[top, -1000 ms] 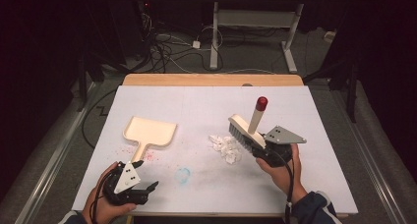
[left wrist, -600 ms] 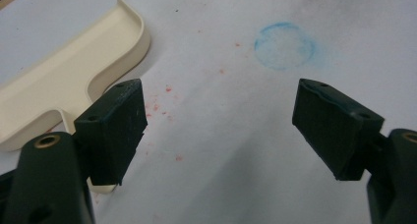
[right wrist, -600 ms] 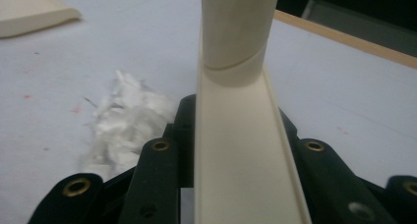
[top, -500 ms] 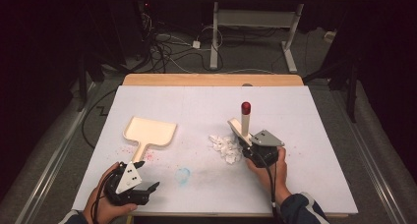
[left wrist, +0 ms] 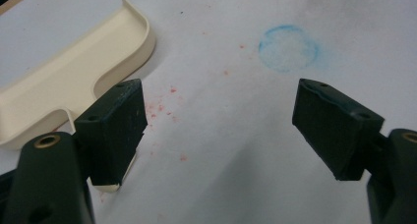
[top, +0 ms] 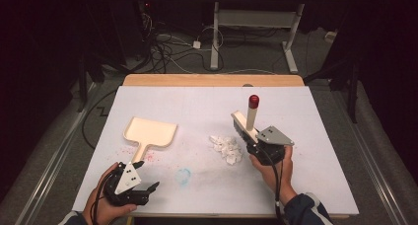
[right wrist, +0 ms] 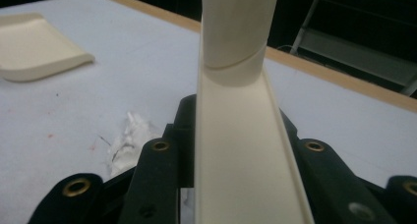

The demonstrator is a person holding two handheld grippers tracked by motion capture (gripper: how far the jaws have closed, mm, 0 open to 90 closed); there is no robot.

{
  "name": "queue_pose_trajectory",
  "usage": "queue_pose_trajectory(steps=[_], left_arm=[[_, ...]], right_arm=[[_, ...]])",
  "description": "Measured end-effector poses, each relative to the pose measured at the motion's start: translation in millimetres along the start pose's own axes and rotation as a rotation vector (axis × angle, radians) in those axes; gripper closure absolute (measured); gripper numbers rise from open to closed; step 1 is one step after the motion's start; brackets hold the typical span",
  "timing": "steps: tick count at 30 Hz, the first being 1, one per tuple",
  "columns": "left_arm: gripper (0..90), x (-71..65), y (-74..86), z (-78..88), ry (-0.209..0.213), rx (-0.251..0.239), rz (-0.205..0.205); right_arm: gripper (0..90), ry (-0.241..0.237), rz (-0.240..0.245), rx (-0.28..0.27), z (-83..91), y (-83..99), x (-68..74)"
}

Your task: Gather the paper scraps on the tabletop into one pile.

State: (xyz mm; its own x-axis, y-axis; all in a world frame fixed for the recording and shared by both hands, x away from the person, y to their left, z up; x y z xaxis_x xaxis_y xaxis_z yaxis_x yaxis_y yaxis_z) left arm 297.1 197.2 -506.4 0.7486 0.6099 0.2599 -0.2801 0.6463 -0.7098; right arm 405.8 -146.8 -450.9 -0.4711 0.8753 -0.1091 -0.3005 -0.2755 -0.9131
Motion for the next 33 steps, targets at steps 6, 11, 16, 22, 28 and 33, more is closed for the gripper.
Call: queue_pose_trajectory(steps=[6, 11, 16, 22, 28, 33], left_arm=[[20.2, 0.2, 0.6, 2.2, -0.004, -0.001, 0.002], [20.2, 0.1, 0.6, 3.6, -0.005, -0.006, 0.002], [20.2, -0.5, 0.3, 3.5, -0.005, 0.002, -0.010], [20.2, -1.1, -0.3, 2.7, 0.000, -0.001, -0.008], [20.2, -1.8, 0.7, 0.6, 0.009, 0.007, -0.007], [20.2, -2.7, 0.3, -1.7, 0.013, 0.010, -0.009]], right_arm=[[67.4, -0.048, -0.017, 0.016, 28.6, -0.9, -4.3], [67.5, -0.117, -0.031, 0.058, 59.5, 11.2, -10.4], [67.5, -0.191, -0.020, 0.124, 80.6, 34.0, -1.0], [67.5, -0.276, -0.004, 0.205, 76.0, 56.4, 15.4], [67.5, -0.290, 0.033, 0.189, 56.5, 53.9, 25.8], [67.5, -0.295, 0.026, 0.167, 41.3, 45.9, 29.8]])
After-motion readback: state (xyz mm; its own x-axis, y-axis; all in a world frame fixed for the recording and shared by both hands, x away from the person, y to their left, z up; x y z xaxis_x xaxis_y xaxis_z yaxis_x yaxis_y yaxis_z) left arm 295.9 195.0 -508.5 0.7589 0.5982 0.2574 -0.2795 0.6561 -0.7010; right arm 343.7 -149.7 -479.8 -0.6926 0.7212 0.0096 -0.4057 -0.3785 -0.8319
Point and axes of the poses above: each handheld gripper's, and its own axes: z roughly backward along the jaws, y roughly out of its underside, x roughly to its left, the point moved 7 cm from there along -z, roughly forward along the jaws, and after that the axes turned 4 degrees about -z, right-handed, at the moved point
